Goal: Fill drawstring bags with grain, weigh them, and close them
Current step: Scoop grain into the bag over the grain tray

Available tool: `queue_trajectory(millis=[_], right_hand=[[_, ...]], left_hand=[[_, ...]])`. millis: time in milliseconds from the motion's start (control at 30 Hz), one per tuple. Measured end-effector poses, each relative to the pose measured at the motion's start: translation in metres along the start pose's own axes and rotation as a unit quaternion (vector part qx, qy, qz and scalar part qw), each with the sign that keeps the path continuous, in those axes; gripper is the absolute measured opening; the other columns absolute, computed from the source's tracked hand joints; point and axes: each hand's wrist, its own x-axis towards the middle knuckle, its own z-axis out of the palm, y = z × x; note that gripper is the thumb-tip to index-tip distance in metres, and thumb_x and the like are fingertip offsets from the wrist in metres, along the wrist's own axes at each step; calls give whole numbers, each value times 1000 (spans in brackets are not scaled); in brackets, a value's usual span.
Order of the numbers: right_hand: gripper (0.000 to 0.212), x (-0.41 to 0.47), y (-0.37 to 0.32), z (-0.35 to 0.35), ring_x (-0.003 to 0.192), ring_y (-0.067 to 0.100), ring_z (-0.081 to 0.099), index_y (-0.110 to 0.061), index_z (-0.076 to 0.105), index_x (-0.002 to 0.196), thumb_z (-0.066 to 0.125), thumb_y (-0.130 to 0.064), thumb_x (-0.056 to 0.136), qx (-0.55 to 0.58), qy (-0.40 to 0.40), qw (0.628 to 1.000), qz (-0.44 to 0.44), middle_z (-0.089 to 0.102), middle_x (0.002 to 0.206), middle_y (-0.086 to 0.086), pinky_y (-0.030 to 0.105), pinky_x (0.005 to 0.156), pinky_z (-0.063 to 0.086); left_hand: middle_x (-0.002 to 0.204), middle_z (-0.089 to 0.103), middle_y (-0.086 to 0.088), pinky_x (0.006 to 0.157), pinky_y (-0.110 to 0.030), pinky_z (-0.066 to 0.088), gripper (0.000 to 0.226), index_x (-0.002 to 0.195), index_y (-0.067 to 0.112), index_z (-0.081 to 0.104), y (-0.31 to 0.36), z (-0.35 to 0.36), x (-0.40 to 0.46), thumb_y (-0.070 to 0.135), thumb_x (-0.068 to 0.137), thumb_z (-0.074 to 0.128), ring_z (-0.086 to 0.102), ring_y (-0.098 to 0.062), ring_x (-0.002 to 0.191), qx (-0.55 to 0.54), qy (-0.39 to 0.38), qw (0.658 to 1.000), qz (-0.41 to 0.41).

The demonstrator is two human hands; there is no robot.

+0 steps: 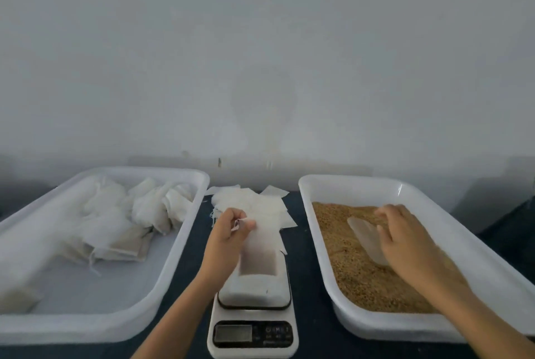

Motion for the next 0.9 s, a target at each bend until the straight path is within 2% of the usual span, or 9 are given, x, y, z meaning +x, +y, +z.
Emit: queue_trajectory(millis=[67, 167, 233, 333, 400, 533, 633, 767, 900], right_hand=[[14, -8, -46, -4, 89, 3, 58, -20, 58, 102, 49, -14, 93, 167, 50, 984, -44, 57, 99, -12, 13, 73, 42], [20, -25, -103, 6, 89, -4, 58, -23, 60, 94, 51, -6, 92, 314, 14, 948, -53, 62, 94, -16, 11, 77, 44], [21, -33, -127, 22, 90, -3, 57, -19, 60, 95, 50, -2, 91, 332, -11, 941, -57, 62, 95, -11, 10, 79, 44], [22, -38, -146, 49, 98, 3, 55, -16, 57, 101, 49, 2, 90, 344, -37, 938, -30, 58, 103, -6, 20, 87, 45], [28, -39, -150, 66, 105, 7, 52, -18, 53, 105, 48, 4, 89, 350, -45, 936, -4, 54, 107, -6, 17, 89, 41], [30, -37, -149, 91, 111, 11, 48, -20, 52, 111, 48, 2, 91, 357, -40, 932, 49, 52, 112, -6, 19, 94, 38], [28, -34, -143, 101, 110, 14, 49, -19, 54, 109, 47, 1, 91, 374, -17, 924, 80, 54, 113, -3, 29, 98, 41], [24, -30, -131, 107, 105, 12, 52, -15, 55, 109, 46, 0, 92, 406, 7, 908, 99, 56, 107, -3, 26, 94, 41], [22, -26, -123, 112, 103, 11, 51, -8, 54, 111, 44, 1, 94, 432, -2, 892, 130, 56, 109, 1, 19, 89, 37]], left_hand=[[69, 47, 5, 61, -27, 37, 17, 77, 15, 49, -11, -3, -4, 14, 91, 58, 43, -10, 64, -7, 3, 999, -35], [77, 50, -2, 71, -38, 43, 16, 78, 15, 49, -23, 2, -9, 17, 92, 57, 48, -16, 74, -23, -11, 995, -95], [75, 48, 0, 67, -35, 41, 17, 77, 15, 49, -29, 7, -11, 17, 91, 57, 46, -15, 70, -27, -12, 994, -107], [71, 48, 5, 57, -14, 36, 15, 78, 18, 49, -35, 8, -8, 15, 90, 58, 43, -8, 62, 8, -13, 997, -80], [74, 51, 7, 54, -11, 35, 11, 83, 19, 51, -39, 5, -3, 15, 90, 58, 44, -5, 62, 60, -41, 996, -49], [94, 58, 6, 69, -13, 40, 11, 95, 20, 50, -45, -4, 7, 15, 90, 59, 53, -4, 81, 145, -87, 985, -24], [103, 56, 5, 85, -22, 43, 16, 100, 17, 50, -49, -13, 11, 10, 90, 60, 53, -9, 99, 184, -40, 982, 18], [96, 59, 2, 72, -14, 42, 18, 94, 17, 52, -52, -28, 13, 1, 88, 57, 55, -14, 87, 181, 51, 981, 39], [92, 60, -1, 67, -9, 39, 17, 89, 14, 53, -57, -34, 11, -2, 88, 55, 50, -8, 74, 178, 64, 981, 35]])
